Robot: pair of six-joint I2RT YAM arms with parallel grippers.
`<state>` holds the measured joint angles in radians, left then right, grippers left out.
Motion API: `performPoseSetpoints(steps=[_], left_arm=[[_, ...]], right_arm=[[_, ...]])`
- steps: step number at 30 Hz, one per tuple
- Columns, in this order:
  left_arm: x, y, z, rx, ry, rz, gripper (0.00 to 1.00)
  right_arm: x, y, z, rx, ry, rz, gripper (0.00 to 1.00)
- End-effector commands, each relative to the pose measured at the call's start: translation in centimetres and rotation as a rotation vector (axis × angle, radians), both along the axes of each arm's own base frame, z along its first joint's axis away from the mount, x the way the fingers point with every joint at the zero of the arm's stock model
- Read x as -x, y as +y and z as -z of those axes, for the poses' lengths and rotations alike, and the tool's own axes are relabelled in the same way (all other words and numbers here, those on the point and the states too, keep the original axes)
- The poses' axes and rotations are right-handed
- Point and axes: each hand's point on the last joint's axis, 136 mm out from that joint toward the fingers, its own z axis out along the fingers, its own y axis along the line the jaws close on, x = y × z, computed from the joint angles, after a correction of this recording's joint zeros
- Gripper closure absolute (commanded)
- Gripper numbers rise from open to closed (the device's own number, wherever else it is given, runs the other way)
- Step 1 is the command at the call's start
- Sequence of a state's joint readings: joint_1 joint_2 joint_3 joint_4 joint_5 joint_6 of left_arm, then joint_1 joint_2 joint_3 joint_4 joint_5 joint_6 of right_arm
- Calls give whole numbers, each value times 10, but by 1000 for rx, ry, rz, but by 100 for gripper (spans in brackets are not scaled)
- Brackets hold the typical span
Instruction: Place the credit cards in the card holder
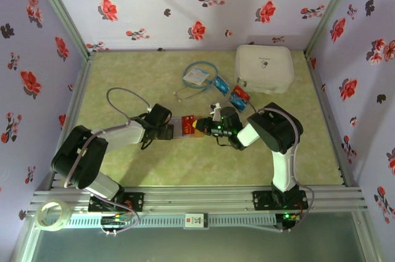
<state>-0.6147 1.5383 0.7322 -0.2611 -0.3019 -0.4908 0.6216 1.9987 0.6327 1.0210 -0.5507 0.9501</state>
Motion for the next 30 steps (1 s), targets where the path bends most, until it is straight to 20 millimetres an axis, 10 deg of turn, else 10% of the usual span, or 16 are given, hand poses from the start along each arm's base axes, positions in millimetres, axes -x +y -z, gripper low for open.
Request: performPoseSetpoints(steps=[1,30], left_arm=[[5,6,9,-27,37,-7,0],[4,6,10,-33,42,-2,0]], right_arm=[[4,-8,10,40,21,-6,100],[-11,-1,-22,-143,53,-13,100]])
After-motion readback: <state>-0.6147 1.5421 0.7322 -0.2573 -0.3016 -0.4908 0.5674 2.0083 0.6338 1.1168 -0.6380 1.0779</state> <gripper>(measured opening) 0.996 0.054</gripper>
